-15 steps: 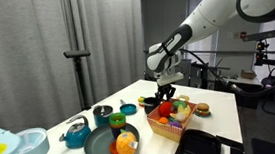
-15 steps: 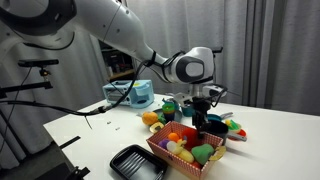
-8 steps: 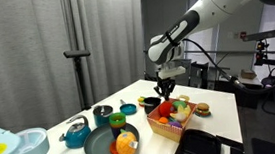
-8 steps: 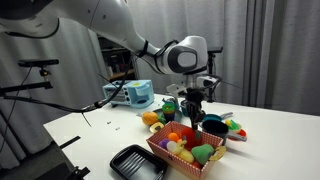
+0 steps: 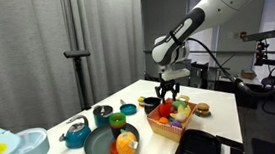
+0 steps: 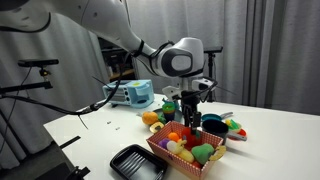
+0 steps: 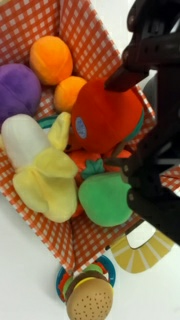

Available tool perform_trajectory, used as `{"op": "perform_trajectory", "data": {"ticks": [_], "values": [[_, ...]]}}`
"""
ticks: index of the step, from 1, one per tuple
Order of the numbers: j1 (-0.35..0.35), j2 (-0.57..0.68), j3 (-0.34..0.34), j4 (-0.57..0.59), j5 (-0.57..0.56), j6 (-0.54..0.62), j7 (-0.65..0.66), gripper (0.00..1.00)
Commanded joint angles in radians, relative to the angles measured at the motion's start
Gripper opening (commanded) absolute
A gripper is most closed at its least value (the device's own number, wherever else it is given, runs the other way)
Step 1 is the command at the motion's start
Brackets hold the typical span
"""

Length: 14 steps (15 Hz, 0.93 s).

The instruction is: Get the orange object from the brown box and put it in the black pot

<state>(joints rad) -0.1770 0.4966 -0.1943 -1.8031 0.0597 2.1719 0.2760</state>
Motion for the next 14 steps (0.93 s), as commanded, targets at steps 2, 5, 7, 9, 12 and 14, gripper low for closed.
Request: {"op": "perform_trajectory", "data": {"ticks": [2, 5, 7, 9, 12, 14], "values": [[-0.028, -0.037, 0.018, -0.115, 0.081, 0.140, -0.050, 1.00], [-0.028, -0.030, 0.018, -0.155, 0.101, 0.210, -0.068, 0.97], [-0.030, -0.030, 0.018, -0.172, 0.106, 0.239, -0.078, 0.74], [-0.031, -0.034, 0.020, -0.182, 0.113, 0.260, -0.081, 0.58], [-0.026, -0.043, 0.021, -0.184, 0.107, 0.288, -0.079, 0.36], [-0.022, -0.049, 0.014, -0.171, 0.089, 0.276, -0.084, 0.22]]}}
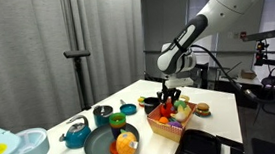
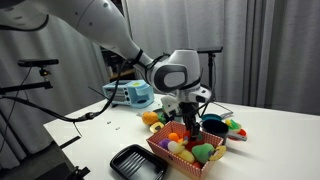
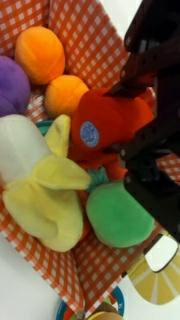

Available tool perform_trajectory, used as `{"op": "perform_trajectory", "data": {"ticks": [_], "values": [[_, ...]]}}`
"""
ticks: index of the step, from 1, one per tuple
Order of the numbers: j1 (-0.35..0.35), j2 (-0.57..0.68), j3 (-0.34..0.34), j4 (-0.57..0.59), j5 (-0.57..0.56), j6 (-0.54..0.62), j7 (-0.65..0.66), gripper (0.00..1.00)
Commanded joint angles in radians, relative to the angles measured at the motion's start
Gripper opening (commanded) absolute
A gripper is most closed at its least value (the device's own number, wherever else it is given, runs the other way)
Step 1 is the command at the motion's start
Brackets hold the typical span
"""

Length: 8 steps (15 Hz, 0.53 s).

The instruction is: Get the orange object from the brown box and put it in the black pot

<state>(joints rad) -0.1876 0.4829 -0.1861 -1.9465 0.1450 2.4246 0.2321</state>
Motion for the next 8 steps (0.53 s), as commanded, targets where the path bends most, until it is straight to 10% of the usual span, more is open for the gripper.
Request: {"op": "perform_trajectory", "data": {"ticks": [1, 8], "values": [[-0.009, -0.036, 0.003, -0.012, -0.004, 0.000, -0.040, 0.15], [-0.021, -0.031, -0.017, 0.191, -0.014, -0.257, -0.008, 0.04]]}}
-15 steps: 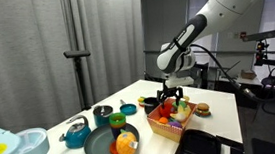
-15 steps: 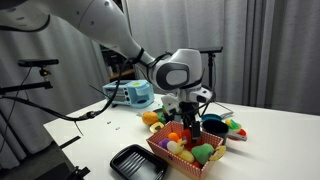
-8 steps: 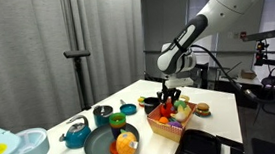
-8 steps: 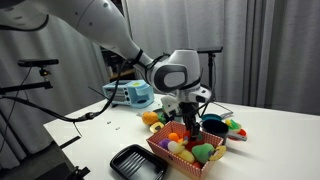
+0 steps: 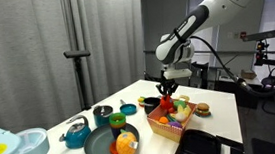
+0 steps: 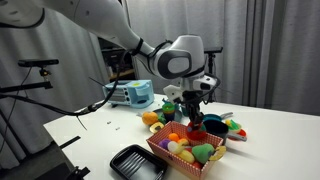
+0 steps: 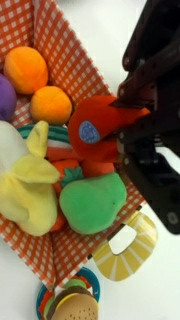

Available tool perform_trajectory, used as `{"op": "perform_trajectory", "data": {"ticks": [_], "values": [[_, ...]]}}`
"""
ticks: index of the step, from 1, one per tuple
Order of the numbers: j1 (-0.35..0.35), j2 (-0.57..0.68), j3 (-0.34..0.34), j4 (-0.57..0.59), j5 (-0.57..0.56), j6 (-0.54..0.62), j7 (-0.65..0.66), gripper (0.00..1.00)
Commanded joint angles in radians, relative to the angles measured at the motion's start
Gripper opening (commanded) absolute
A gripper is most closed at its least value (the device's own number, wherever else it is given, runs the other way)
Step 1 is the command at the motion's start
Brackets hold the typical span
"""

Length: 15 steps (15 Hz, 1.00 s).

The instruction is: Get the orange object from the brown box and put it in the black pot

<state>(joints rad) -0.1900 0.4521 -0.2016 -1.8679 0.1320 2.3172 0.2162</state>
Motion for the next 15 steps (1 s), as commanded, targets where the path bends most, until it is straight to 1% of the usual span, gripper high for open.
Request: {"op": "perform_trajectory", "data": {"ticks": [1, 2, 4, 6, 9, 13, 15], "values": [[-0.022, 0.006, -0.003, 0.151, 0.002, -0.184, 0.014, 0.03], [-0.026, 0.015, -0.004, 0.196, 0.007, -0.216, 0.026, 0.04], [-0.029, 0.038, -0.009, 0.275, 0.014, -0.220, 0.069, 0.04], [-0.028, 0.081, -0.014, 0.349, 0.024, -0.161, 0.135, 0.04], [-0.023, 0.159, -0.016, 0.461, 0.017, -0.143, 0.220, 0.04], [-0.022, 0.282, -0.011, 0.593, 0.012, -0.188, 0.285, 0.04], [-0.024, 0.326, -0.008, 0.627, 0.010, -0.204, 0.289, 0.04]]}}
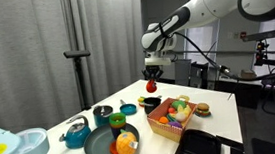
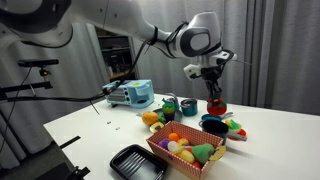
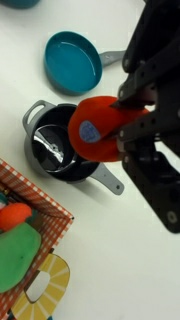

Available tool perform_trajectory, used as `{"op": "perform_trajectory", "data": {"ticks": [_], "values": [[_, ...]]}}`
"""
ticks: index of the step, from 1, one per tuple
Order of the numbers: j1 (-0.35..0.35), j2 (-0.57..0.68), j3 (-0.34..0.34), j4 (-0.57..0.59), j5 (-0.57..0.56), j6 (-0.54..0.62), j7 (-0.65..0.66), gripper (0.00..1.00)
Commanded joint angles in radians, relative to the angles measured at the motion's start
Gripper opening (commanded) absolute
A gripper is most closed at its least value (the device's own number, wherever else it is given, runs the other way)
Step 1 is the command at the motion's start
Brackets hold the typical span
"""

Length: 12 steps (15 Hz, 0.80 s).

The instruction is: Get the orange object from the brown box and put it in the black pot

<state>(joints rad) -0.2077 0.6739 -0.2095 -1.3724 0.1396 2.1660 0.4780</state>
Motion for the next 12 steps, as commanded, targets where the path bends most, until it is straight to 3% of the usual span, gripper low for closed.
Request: {"op": "perform_trajectory", "data": {"ticks": [1, 7, 8, 9, 12], "values": [[-0.010, 0.123, 0.003, 0.148, 0.004, -0.068, 0.021, 0.04], [-0.017, 0.192, 0.005, 0.223, -0.009, -0.142, -0.012, 0.04], [-0.015, 0.182, 0.014, 0.159, 0.006, -0.103, -0.013, 0.42], [-0.009, 0.181, 0.013, 0.145, 0.001, -0.091, -0.015, 0.43], [0.002, 0.181, 0.011, 0.105, -0.007, -0.071, -0.017, 0.63]]}}
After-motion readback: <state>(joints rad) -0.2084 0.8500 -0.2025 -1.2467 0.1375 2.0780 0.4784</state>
